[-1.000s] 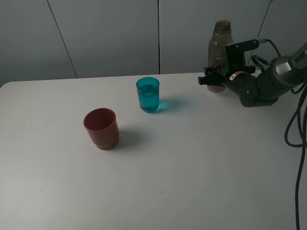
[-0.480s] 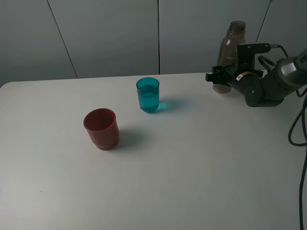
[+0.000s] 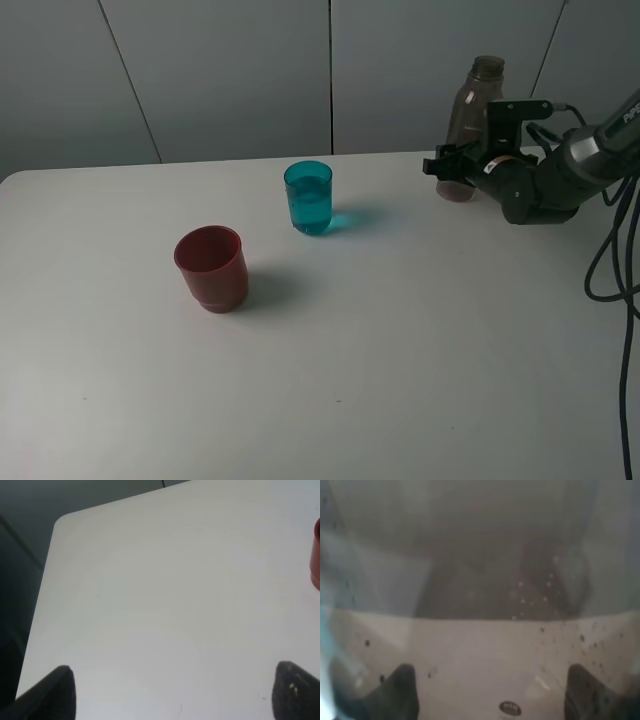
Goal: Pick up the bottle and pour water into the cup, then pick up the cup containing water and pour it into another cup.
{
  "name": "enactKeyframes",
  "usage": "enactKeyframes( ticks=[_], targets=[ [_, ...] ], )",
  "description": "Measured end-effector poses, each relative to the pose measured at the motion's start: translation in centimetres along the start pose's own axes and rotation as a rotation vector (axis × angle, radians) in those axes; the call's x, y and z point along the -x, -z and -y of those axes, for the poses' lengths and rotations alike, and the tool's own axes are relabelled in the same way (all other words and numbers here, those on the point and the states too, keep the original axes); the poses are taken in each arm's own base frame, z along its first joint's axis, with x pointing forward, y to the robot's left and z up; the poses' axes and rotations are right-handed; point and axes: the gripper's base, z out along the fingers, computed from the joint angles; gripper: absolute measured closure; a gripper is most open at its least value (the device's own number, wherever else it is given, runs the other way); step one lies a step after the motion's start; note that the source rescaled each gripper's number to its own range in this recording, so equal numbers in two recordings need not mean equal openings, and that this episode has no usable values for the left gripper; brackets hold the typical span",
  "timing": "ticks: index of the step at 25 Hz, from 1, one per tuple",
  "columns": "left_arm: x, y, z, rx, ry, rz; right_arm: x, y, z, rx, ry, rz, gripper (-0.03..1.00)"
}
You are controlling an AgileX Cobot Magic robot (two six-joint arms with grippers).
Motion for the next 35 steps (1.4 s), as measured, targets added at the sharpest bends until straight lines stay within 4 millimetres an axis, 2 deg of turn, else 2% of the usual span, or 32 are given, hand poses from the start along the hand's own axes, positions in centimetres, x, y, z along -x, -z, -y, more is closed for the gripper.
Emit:
enactKeyframes(
  ticks=[8, 9, 12, 13, 14, 19, 23, 30, 35],
  targets=[
    [0.0, 0.0, 0.0, 0.000, -0.002, 0.000, 0.0, 0.0, 0.0, 0.000, 0.000, -0.002, 0.96],
    [0.0, 0.0, 0.0, 0.000, -0.002, 0.000, 0.0, 0.0, 0.0, 0.002, 0.002, -0.004, 0.85],
    [0.0, 0.0, 0.0, 0.000, -0.002, 0.000, -0.1, 0.0, 0.0, 0.002, 0.002, -0.013, 0.17],
    [0.0, 0.0, 0.0, 0.000, -0.002, 0.000, -0.2, 0.0, 0.0, 0.003, 0.003, -0.024, 0.05],
    [0.0, 0.0, 0.0, 0.000, -0.002, 0.000, -0.2, 0.0, 0.0, 0.003, 0.003, -0.034, 0.00],
    [0.0, 0.0, 0.0, 0.000, -0.002, 0.000, 0.7, 0.6, -0.1, 0.010, 0.006, -0.056, -0.03],
    [0.0, 0.0, 0.0, 0.000, -0.002, 0.000, 0.9, 2.4, 0.0, 0.009, 0.007, -0.069, -0.03],
    [0.0, 0.0, 0.0, 0.000, -0.002, 0.000, 0.3, 7.7, 0.3, 0.022, 0.029, -0.138, -0.03],
    [0.0, 0.0, 0.0, 0.000, -0.002, 0.000, 0.3, 11.2, -1.1, 0.217, 0.205, -0.150, -0.03]
  ],
)
